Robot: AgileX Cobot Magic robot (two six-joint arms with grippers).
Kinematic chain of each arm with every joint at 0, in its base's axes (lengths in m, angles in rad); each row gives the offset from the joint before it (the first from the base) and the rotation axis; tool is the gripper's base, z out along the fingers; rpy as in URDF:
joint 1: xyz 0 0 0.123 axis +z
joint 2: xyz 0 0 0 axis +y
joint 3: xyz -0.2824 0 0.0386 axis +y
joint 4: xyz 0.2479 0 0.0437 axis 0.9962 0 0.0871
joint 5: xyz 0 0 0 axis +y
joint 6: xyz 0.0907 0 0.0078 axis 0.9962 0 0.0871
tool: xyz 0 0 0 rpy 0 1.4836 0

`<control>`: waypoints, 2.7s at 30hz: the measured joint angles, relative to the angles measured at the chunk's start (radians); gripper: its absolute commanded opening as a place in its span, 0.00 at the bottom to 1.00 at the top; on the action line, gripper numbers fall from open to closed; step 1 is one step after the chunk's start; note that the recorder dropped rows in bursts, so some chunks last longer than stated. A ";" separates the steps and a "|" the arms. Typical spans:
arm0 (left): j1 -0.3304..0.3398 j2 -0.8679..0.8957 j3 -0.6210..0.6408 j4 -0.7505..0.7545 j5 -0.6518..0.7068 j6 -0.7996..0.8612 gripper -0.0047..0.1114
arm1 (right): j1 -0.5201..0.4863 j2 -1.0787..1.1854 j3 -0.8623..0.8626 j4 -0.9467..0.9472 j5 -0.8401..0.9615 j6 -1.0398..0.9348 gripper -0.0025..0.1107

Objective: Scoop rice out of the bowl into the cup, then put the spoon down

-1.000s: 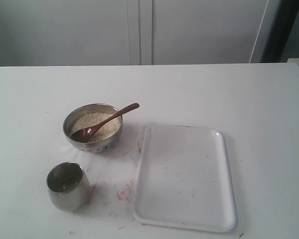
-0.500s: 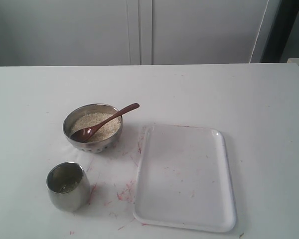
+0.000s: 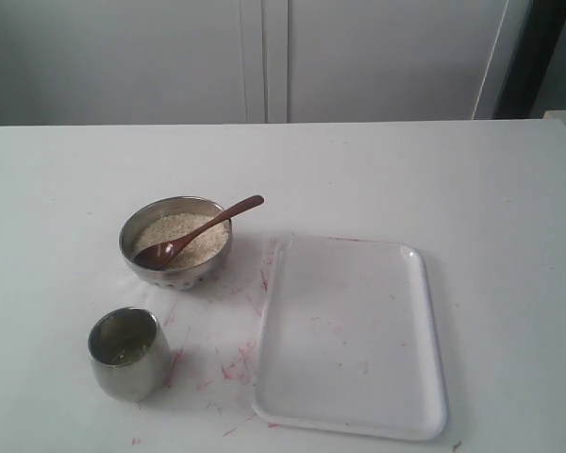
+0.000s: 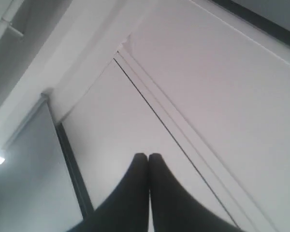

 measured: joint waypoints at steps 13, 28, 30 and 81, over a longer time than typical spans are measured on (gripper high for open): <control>0.000 0.000 0.000 0.000 0.000 0.000 0.16 | 0.000 0.030 0.006 0.931 0.356 -1.228 0.02; 0.000 0.000 0.000 0.000 0.000 0.000 0.16 | 0.000 0.347 -0.036 1.465 0.899 -1.928 0.02; 0.000 0.000 0.000 0.000 0.000 0.000 0.16 | 0.000 0.375 -0.036 1.490 0.922 -1.980 0.02; 0.000 0.000 0.000 0.000 0.000 0.000 0.16 | 0.697 1.088 -0.124 0.571 0.934 -2.351 0.02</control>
